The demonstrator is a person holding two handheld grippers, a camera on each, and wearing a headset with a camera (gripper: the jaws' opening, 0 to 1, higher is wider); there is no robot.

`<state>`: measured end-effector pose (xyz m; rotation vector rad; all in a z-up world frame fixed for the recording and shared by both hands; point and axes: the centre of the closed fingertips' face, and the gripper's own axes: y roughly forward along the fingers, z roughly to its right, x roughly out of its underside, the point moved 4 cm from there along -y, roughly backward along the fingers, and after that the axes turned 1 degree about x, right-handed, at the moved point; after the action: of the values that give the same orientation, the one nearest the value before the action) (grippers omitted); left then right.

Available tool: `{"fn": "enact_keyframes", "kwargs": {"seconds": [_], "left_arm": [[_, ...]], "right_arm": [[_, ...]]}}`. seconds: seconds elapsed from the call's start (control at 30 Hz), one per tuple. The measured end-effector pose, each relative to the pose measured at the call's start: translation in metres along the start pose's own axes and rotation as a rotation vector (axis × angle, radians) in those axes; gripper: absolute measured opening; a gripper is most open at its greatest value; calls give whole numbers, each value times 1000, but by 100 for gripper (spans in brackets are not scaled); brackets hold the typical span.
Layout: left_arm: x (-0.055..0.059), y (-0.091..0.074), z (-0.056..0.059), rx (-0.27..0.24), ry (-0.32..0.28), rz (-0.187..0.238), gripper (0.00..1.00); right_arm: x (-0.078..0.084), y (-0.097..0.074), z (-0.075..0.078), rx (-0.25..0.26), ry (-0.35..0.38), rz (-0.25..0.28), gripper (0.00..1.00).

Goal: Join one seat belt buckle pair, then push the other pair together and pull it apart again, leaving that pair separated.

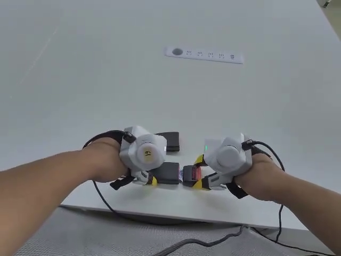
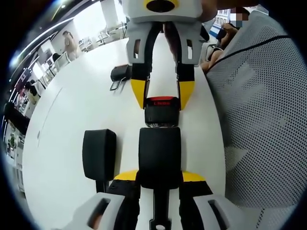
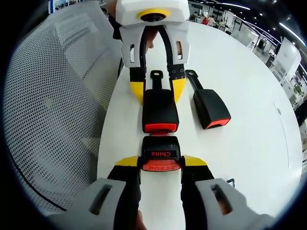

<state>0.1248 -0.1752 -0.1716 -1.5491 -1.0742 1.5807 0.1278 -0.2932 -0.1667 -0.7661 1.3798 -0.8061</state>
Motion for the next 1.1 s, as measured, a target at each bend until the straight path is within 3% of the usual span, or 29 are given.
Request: {"fn": "enact_keyframes", "kwargs": {"seconds": [0.43,0.53,0.8,0.87,0.97,1.03,1.1], "left_arm": [[-1,-2,1,-19,42,-14,33],[0,-4,3,-25,34,-21,35],[-4,-25,5,-23,27,17,39],[-3,-24,1,-35,19,31,39],[-11,-31,-1,-50,22,50,39],[-17,-36,-7,-61,-9,79,39],[-13,-35,-19,-73,-14,88,39]], "right_arm": [[-3,0,-2,9,-15,-38,31],[-5,-3,-1,6,12,-25,31],[-19,-16,-3,11,2,13,31],[-21,-19,-2,13,3,24,31],[-20,-21,4,26,1,33,30],[-22,-26,6,35,6,35,29],[-21,-31,9,48,5,34,29]]}}
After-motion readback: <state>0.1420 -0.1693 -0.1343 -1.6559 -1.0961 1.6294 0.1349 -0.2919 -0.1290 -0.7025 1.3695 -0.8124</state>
